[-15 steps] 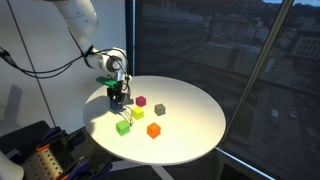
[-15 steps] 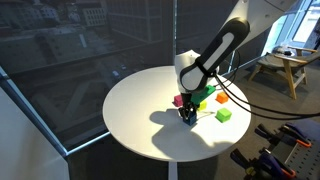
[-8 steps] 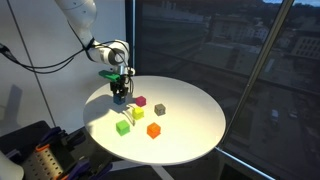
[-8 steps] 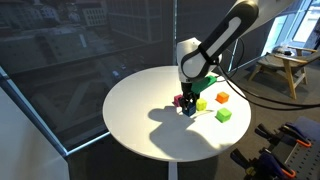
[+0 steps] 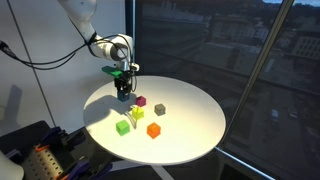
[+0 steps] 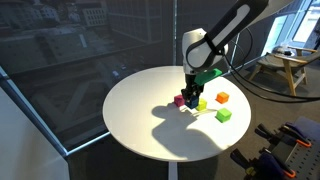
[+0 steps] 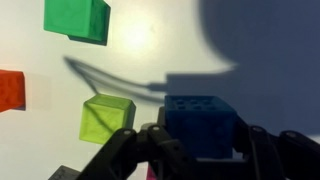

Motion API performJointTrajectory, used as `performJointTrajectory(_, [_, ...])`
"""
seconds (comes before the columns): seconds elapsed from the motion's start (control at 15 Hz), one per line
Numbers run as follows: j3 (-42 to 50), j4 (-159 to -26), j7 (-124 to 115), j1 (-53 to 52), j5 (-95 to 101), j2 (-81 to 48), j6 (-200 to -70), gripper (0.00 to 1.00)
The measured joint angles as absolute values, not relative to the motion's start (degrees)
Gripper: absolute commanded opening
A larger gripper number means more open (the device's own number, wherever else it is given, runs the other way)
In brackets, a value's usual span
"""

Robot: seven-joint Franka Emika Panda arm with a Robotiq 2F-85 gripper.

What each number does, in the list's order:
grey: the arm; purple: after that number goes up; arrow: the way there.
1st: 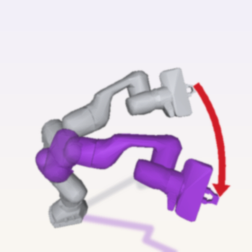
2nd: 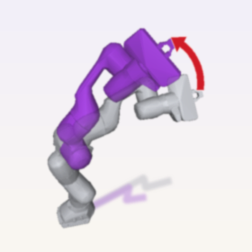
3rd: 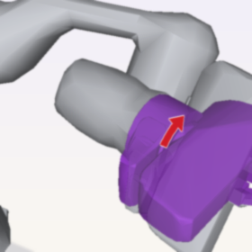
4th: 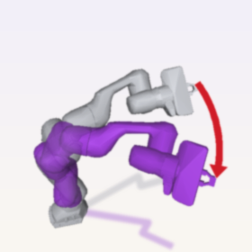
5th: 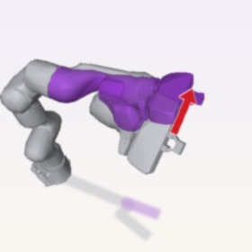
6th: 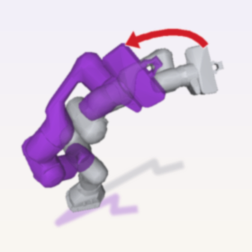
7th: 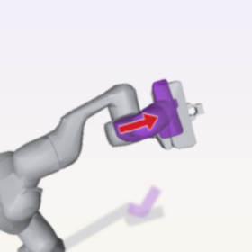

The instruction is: Put the blue block onto the yellow one

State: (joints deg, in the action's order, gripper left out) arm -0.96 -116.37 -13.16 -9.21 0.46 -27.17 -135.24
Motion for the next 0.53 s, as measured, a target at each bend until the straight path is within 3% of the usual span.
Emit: performJointTrajectory(0.53, [0.6, -119.0, -16.9, -8.2, 0.5, -24.1, -135.4, 0.32])
